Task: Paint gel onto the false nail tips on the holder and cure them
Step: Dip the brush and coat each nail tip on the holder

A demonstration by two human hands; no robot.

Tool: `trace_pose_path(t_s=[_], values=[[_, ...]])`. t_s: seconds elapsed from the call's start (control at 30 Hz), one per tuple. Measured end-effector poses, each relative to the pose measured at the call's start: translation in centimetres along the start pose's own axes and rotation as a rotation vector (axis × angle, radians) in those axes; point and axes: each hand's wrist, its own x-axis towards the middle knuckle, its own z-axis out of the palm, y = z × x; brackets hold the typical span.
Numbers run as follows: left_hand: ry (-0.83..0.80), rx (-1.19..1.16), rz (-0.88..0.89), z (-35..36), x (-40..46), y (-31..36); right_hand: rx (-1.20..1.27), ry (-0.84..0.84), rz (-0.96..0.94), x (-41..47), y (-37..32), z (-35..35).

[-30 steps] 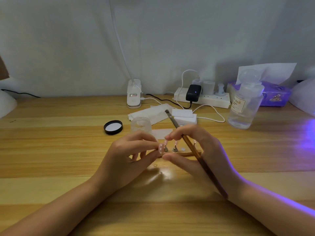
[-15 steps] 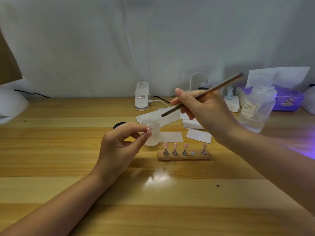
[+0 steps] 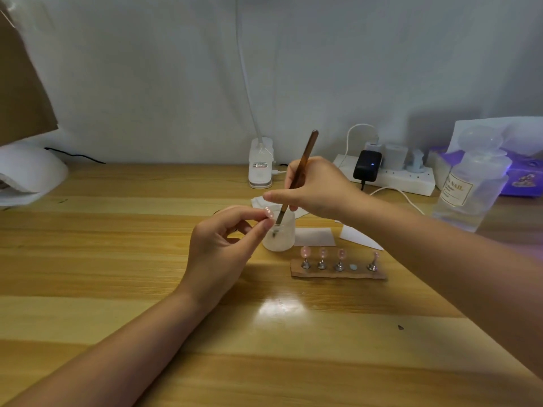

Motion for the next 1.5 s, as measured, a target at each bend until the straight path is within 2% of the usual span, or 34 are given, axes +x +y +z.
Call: trace_pose_path(t_s=[0.23, 0.37, 0.5, 0.67, 0.83, 1.07, 1.5], values=[[-0.035, 0.020, 0.009, 0.0, 0.0, 0.3, -0.100, -0.071, 0.005, 0.0, 0.0, 0.7], [-0.037, 0.020, -0.003, 0.0, 0.0, 0.4, -0.010, -0.032, 0.026, 0.0, 0.0, 0.6], [-0.044, 0.021, 0.002, 0.0, -0.1, 0.4, -0.037, -0.062, 0.038, -0.2, 0.0, 0.9], [-0.044, 0.008, -0.012, 0.1, 0.0, 0.3, 0.105, 0.104, 0.058, -0.1, 0.1, -0.2], [-0.057, 0.005, 0.000, 0.2, -0.1, 0.3, 0.242, 0.280, 0.197, -0.3, 1.3, -1.0], [-0.056, 0.021, 0.006, 0.3, -0.1, 0.2, 0.308, 0.351, 0.286, -1.0, 2.3, -1.6], [-0.099, 0.086, 0.061, 0.3, -0.3, 0.5, 0.330, 0.426, 0.244, -2.0, 2.9, -3.2]])
